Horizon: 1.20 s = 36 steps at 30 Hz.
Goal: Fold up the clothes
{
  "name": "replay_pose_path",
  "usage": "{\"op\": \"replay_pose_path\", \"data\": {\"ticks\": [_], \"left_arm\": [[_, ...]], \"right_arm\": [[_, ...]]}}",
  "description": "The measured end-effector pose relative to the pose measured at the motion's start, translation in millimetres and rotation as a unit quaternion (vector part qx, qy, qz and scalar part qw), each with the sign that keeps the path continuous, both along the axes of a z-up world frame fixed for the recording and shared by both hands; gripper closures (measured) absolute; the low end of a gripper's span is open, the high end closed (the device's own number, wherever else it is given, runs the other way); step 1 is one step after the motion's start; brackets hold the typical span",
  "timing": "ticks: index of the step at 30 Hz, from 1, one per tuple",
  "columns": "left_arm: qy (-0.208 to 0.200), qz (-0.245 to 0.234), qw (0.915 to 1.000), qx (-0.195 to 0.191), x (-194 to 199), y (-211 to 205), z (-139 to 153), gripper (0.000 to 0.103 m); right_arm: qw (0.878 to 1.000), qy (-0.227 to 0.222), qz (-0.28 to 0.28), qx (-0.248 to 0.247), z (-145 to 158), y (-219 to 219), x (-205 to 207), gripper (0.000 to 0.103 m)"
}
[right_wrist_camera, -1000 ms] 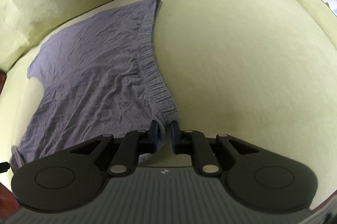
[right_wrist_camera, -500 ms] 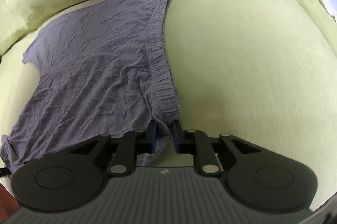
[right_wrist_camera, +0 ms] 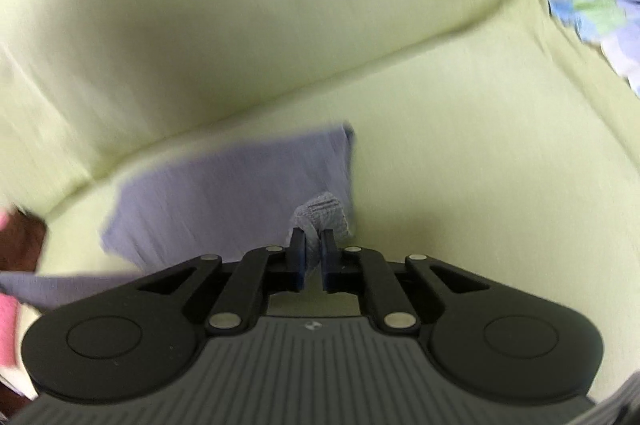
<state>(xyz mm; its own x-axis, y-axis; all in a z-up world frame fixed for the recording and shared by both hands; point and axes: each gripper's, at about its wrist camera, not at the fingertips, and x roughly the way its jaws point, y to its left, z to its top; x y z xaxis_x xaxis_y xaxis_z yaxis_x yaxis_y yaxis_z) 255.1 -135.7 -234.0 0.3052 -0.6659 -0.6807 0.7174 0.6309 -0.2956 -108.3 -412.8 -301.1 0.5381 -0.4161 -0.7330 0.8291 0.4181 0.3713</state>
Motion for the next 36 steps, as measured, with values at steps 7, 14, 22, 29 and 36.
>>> {"op": "replay_pose_path", "data": {"ticks": [7,14,22,29,36], "left_arm": [[0.05,0.027,0.9949,0.083,-6.7,27.6,-80.6,0.102],[0.141,0.042,0.9594,0.241,-51.6,61.5,-236.1,0.102],[0.104,-0.001,0.953,0.285,-78.6,66.0,-228.1,0.093],[0.09,0.013,0.9632,0.253,-70.4,63.6,-179.8,0.07],[0.13,-0.002,0.9722,0.195,4.4,6.9,-201.8,0.069]], "right_arm": [[1.0,0.013,0.016,-0.003,-6.2,6.3,-0.9,0.097],[0.983,0.162,0.057,0.057,-111.6,51.3,-16.6,0.098],[0.979,0.177,0.073,0.073,-121.2,64.5,-34.7,0.082],[0.977,0.196,0.076,0.02,-92.0,79.1,-30.2,0.057],[0.979,0.15,0.138,-0.023,-75.8,82.6,16.4,0.057]]}}
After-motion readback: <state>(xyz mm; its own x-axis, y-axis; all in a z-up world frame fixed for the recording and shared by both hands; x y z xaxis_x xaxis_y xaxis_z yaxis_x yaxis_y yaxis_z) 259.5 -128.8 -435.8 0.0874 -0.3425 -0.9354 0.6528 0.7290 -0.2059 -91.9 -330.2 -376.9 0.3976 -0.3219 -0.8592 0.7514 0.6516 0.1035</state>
